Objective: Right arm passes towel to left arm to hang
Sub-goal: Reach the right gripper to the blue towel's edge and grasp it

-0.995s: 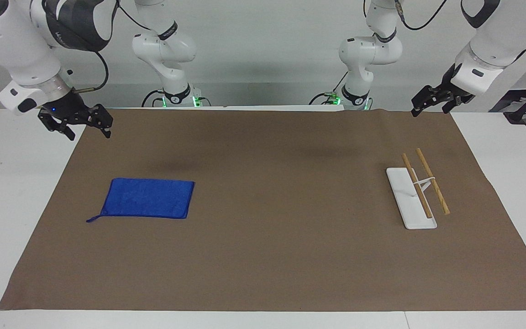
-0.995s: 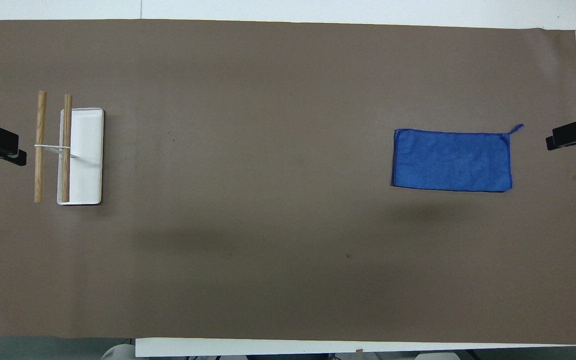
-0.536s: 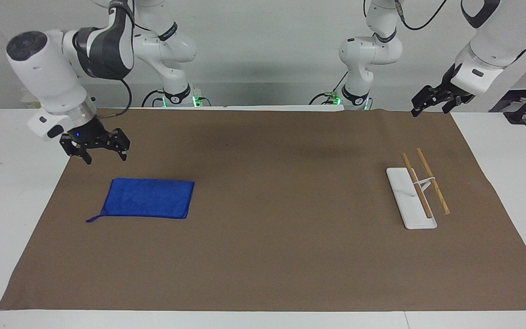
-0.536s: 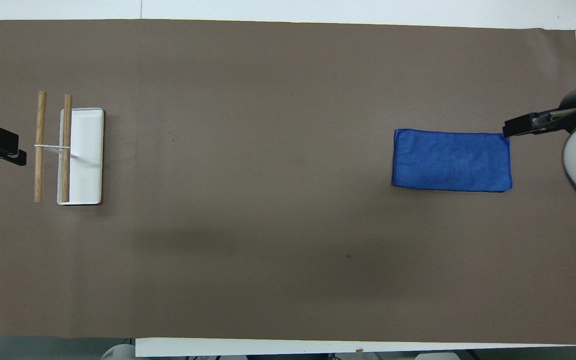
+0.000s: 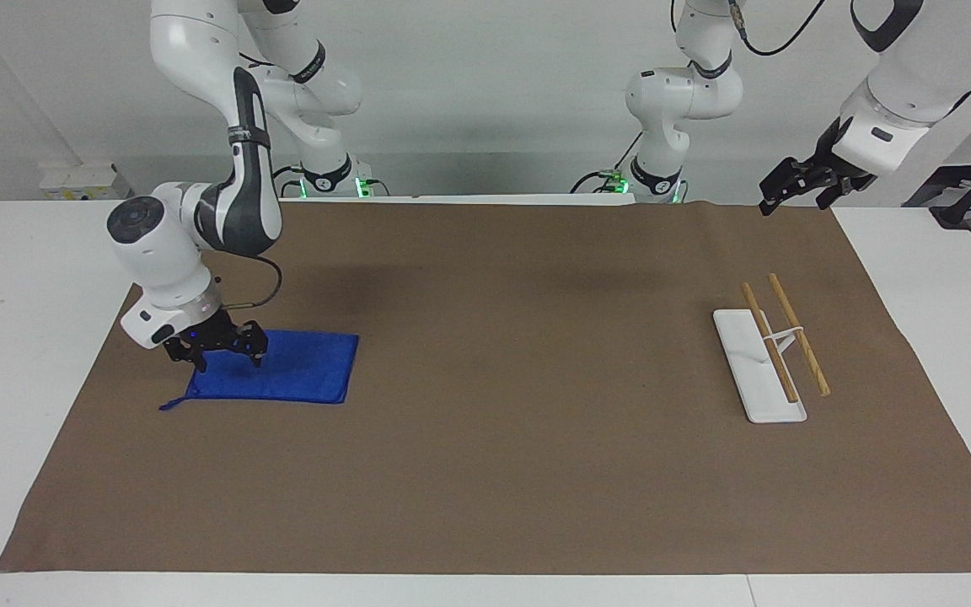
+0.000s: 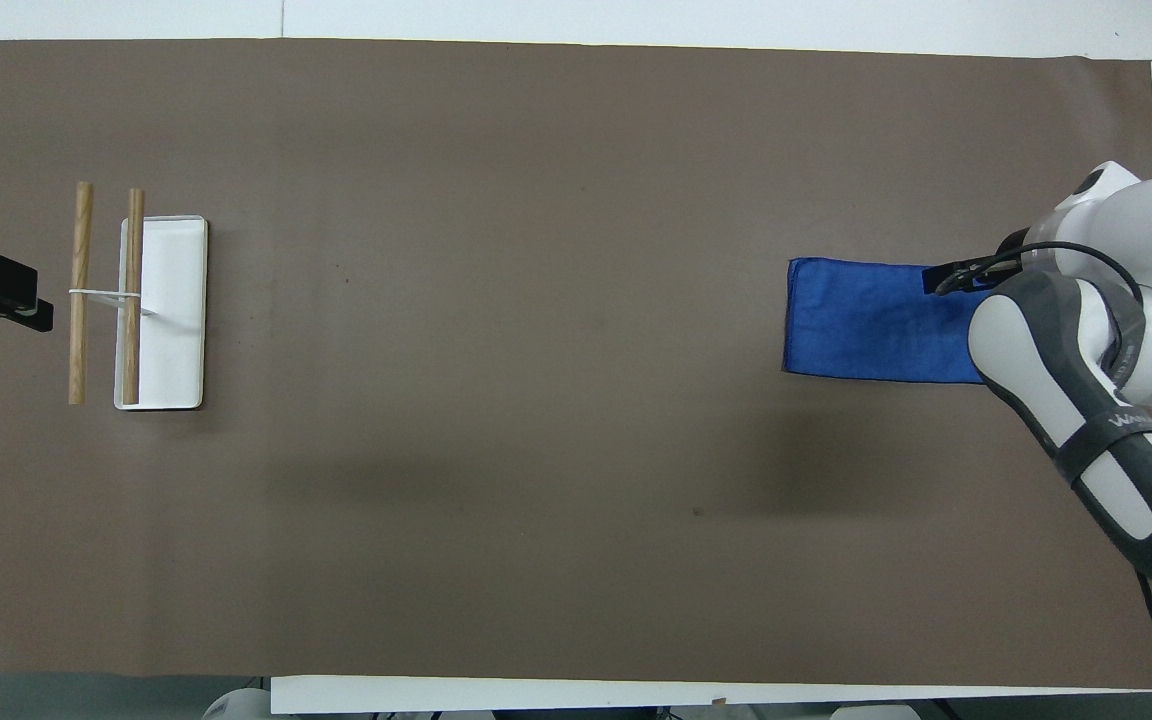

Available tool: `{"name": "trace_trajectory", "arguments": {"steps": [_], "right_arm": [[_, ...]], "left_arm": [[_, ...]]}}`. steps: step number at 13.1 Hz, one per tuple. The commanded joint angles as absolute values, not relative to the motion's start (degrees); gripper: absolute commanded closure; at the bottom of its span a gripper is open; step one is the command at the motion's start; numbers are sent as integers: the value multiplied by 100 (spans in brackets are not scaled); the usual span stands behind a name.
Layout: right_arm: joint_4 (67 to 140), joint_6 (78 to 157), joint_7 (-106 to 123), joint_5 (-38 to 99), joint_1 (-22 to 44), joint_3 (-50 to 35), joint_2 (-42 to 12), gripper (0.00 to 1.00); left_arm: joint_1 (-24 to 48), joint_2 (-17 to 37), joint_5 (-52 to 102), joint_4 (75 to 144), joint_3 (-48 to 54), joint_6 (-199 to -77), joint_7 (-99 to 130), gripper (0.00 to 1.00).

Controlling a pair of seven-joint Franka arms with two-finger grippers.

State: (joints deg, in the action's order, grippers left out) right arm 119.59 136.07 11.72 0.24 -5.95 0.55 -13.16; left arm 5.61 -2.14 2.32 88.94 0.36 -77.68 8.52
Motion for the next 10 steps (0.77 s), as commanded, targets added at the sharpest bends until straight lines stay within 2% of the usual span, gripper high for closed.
{"name": "trace_trajectory", "arguments": {"steps": [1,6,7,8,10], "right_arm": [[12417,14174,1467,70,-694,9,-1362,1],[12516,14432,1591,70,-694,9,-1468,3],[12516,14423,1634,70,-694,9,-1468,19],[12498,14405,1852,70,-694,9,-1468,56],[12489,14353,2056,70,-686,0,-1459,100]], "left_arm": [[536,-325,290,9009,35,-7726,844,0],[536,-325,290,9009,26,-7734,844,0],[536,-325,290,9009,26,-7726,844,0],[536,-325,290,9009,26,-7734,844,0],[536,-325,290,9009,26,-7726,844,0]]}}
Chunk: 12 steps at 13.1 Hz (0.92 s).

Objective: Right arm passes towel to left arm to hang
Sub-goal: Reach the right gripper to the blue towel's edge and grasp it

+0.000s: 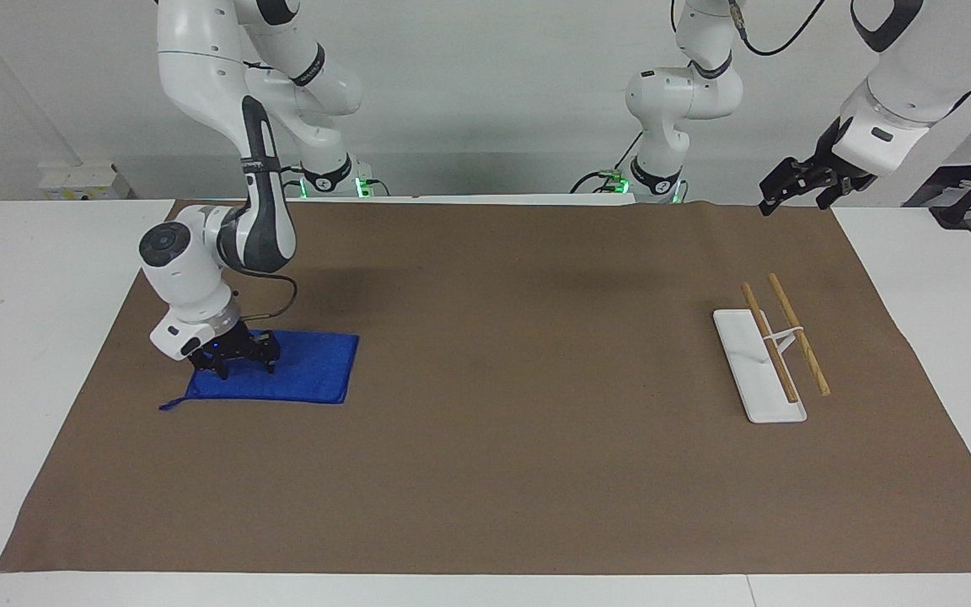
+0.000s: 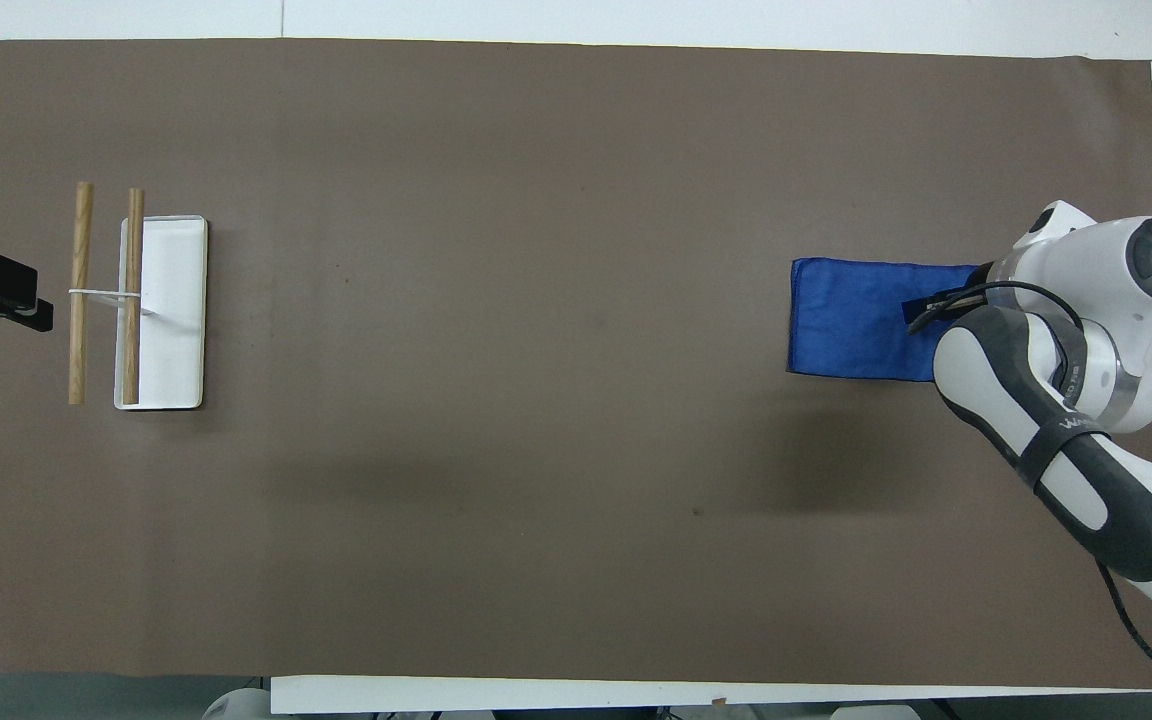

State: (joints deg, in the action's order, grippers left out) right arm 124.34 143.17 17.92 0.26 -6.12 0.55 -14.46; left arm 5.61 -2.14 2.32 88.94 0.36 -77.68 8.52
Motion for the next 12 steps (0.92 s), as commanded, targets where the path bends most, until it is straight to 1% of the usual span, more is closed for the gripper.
{"name": "trace_trajectory", "arguments": {"steps": [1,3,7,9,12], "right_arm": [[12481,14344,2065,70,-694,0,-1459,100],[12419,14117,2065,70,-721,0,-1407,100],[11981,13222,2031,246,-782,-9,-1266,100],[11595,12467,1760,377,-765,-96,-1161,100],[10770,10974,261,404,-747,-648,-1090,100]], "left_arm": [[536,-325,290,9009,26,-7726,844,0],[536,-325,290,9009,26,-7734,844,0],[536,-334,290,9009,26,-7734,844,0],[536,-325,290,9009,26,-7726,844,0],[536,-325,290,9009,26,-7726,844,0]]}}
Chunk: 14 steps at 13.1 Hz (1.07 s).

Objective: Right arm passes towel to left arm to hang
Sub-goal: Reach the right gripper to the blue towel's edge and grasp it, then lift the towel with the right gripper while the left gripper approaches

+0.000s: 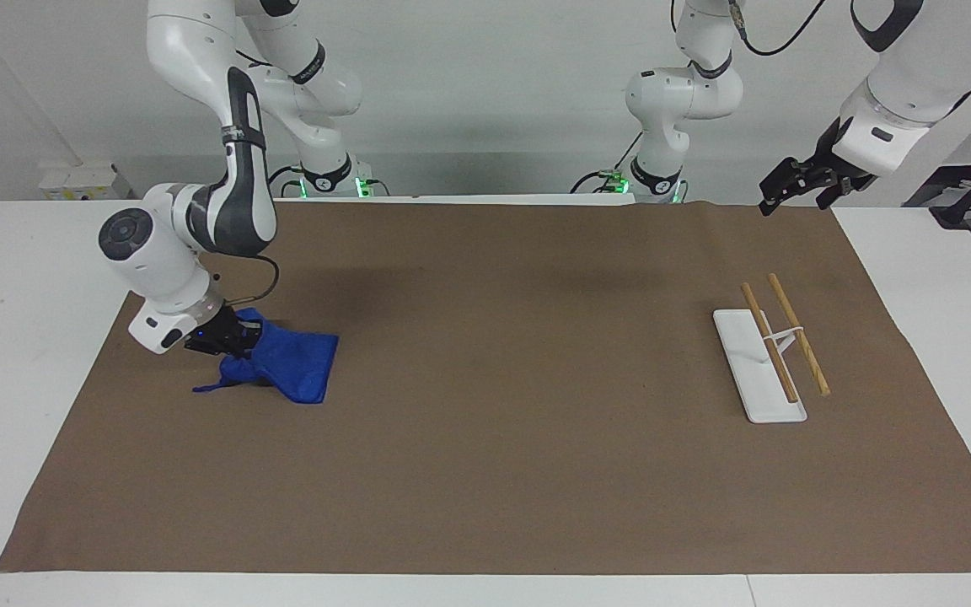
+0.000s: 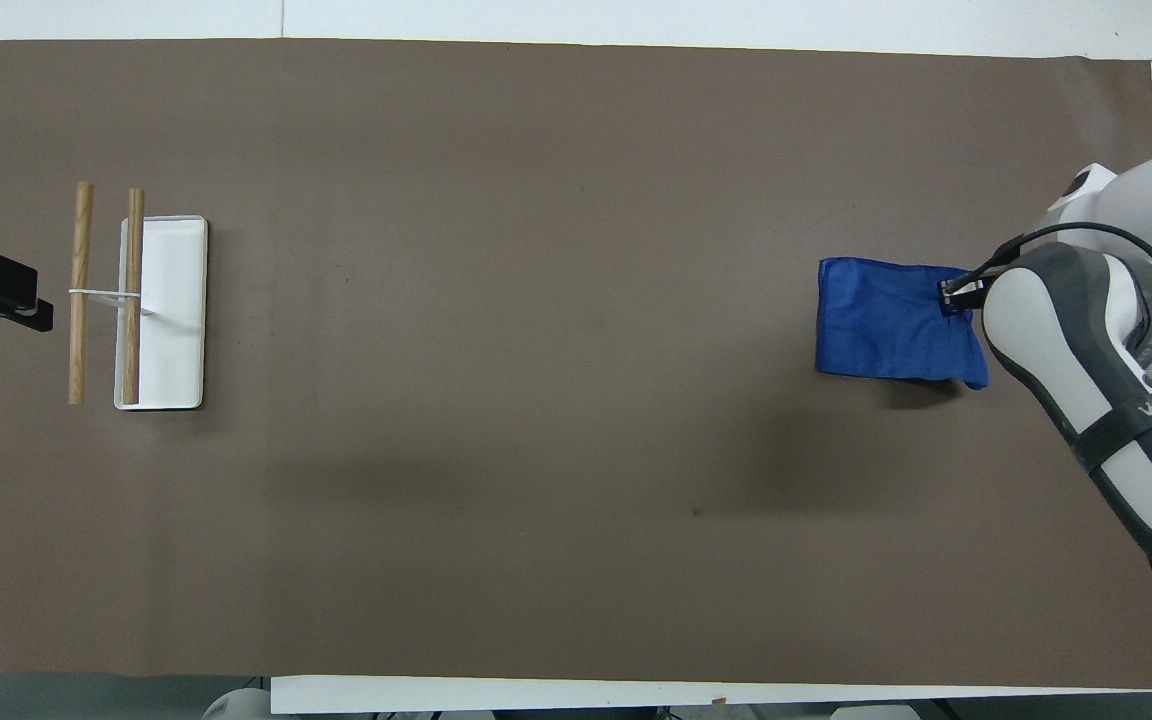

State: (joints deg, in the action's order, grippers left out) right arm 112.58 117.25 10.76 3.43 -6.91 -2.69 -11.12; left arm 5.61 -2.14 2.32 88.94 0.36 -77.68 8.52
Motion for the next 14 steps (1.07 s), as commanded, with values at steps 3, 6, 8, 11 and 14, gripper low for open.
{"name": "trace_trajectory", "arguments": {"steps": [3,6,8,11,14], "right_arm": [[10170,10197,-1655,1061,-730,-1326,-1081,100],[10011,10169,-3011,1878,-712,-1827,-1081,100],[9845,10247,-3916,2519,-703,-2082,-1090,100],[9791,10869,-4805,3557,-598,-2407,-1116,100],[9791,11844,-5675,4322,-396,-2750,-1195,100]], "left_arm": [[536,-325,290,9009,26,-7726,844,0],[536,-325,290,9009,35,-7726,844,0],[536,-325,290,9009,35,-7699,905,0],[615,-431,290,9088,79,-7761,1431,0],[702,-518,561,9351,167,-8171,3315,0]]}}
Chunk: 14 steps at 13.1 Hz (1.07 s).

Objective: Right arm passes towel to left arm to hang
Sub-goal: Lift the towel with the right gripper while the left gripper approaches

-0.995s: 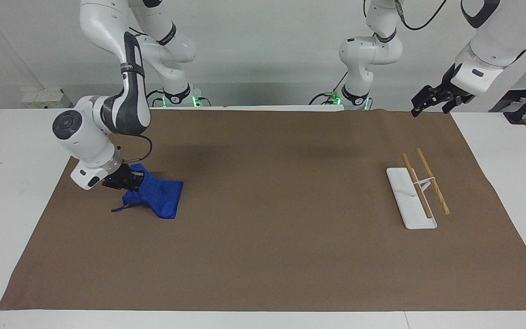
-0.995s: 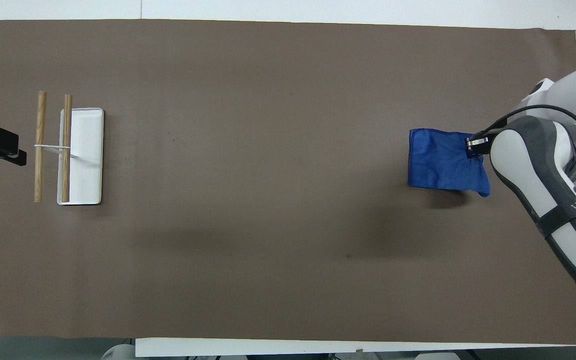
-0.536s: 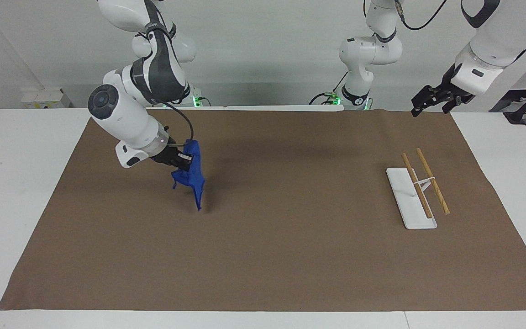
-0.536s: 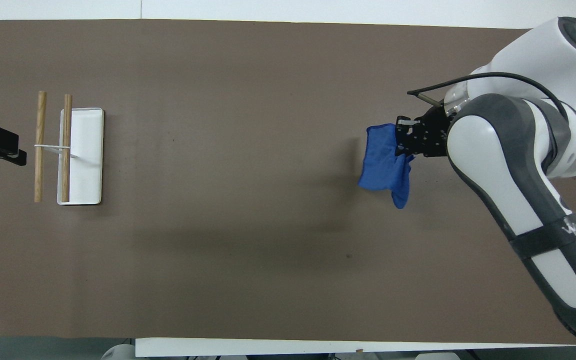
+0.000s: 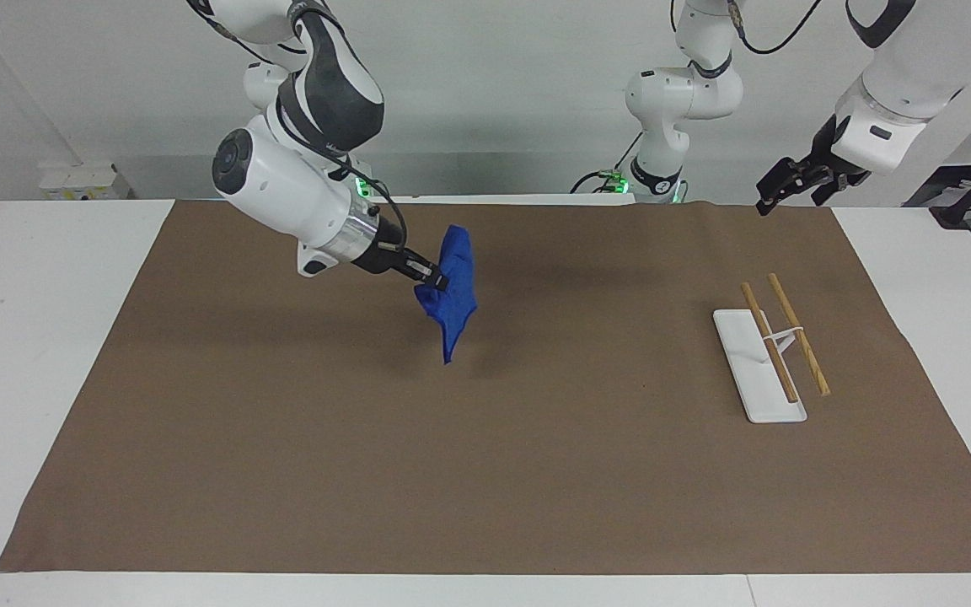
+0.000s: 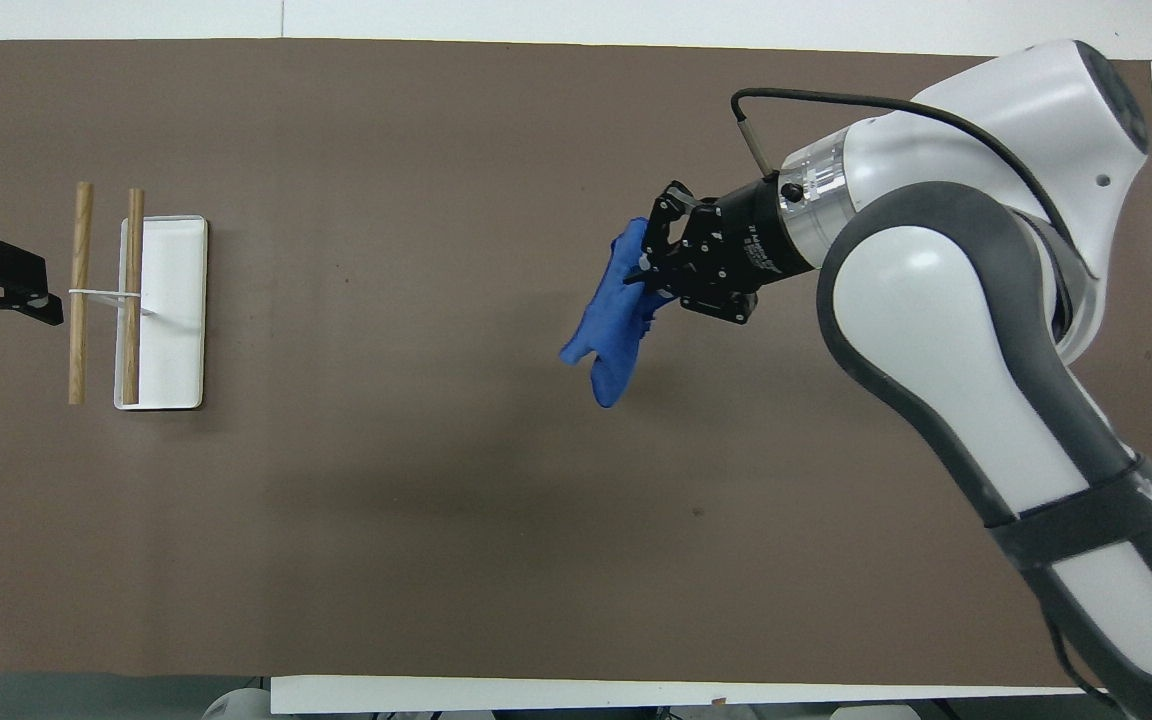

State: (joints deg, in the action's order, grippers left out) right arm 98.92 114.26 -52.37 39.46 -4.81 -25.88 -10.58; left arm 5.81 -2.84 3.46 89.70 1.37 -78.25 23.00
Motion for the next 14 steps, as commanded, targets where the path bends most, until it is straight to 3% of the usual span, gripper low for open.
{"name": "trace_trajectory", "arguments": {"steps": [1,4,7,10,14], "right_arm": [[9791,12074,-5721,4655,-361,-2925,-1221,100],[9791,12864,-6237,5176,-290,-3277,-1248,100],[9800,13753,-7134,5124,-281,-3770,-1301,100],[9800,13790,-7444,5107,-212,-3858,-1318,100],[9826,13790,-7436,5027,-185,-3867,-1318,100]], "left_arm": [[825,-588,745,9552,176,-8365,4044,0],[983,-826,1572,10465,228,-9803,6581,0],[1248,-809,2001,10792,237,-10782,8983,0],[1554,-1001,2180,11327,308,-11537,10771,0],[2090,-1396,2224,11995,334,-11768,10960,0]]}}
